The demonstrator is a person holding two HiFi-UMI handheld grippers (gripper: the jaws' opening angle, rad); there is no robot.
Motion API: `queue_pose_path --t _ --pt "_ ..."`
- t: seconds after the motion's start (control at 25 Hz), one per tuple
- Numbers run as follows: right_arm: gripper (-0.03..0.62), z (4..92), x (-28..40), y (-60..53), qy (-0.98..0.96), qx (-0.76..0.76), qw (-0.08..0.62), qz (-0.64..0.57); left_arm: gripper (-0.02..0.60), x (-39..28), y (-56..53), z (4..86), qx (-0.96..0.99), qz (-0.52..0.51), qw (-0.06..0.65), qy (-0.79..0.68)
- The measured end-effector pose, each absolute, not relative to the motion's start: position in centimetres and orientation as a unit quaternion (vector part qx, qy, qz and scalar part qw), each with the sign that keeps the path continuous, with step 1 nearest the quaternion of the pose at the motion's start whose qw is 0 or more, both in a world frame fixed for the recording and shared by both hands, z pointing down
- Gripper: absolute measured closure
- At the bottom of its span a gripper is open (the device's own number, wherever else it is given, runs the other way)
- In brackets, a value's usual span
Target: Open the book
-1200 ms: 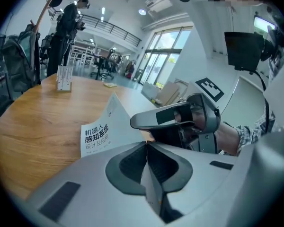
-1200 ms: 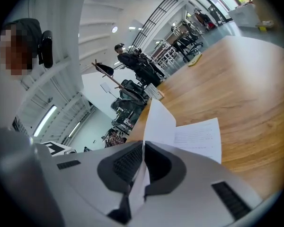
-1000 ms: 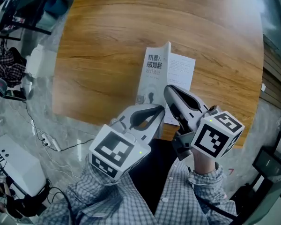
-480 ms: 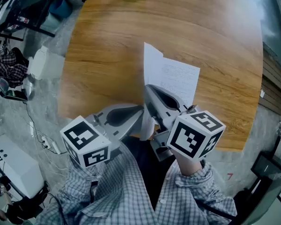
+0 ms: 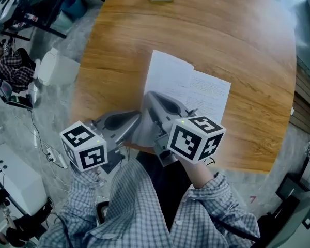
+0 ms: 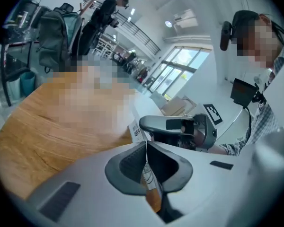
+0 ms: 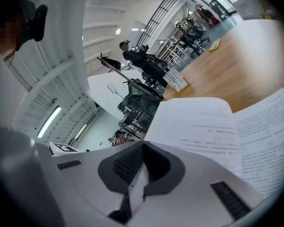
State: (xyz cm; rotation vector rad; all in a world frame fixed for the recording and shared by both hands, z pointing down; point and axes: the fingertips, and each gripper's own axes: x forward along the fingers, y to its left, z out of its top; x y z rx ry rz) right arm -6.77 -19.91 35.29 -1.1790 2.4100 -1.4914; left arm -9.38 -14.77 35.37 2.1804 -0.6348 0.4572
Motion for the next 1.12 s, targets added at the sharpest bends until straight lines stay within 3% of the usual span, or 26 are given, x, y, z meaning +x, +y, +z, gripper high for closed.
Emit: queue_pose_path --t 0.36,0.84,1.12 --pt "0.574 41.0 -10.7 -21.3 0.784 -0.353 0.017 -0.511 0.568 -16.2 -17.5 42.7 0.807 0.193 0.438 -0.346" --pt "0.574 42.4 -13.7 -21.4 0.791 -0.32 0.015 -0.521 0.569 -20.8 -16.7 46.5 0.785 0.31 0.365 -0.393" --pt "0.574 38.6 -10.5 -20.5 0.809 -0.349 0.039 -0.471 0.569 -15.6 -16.6 41.5 0.846 0.226 0.314 -0.368"
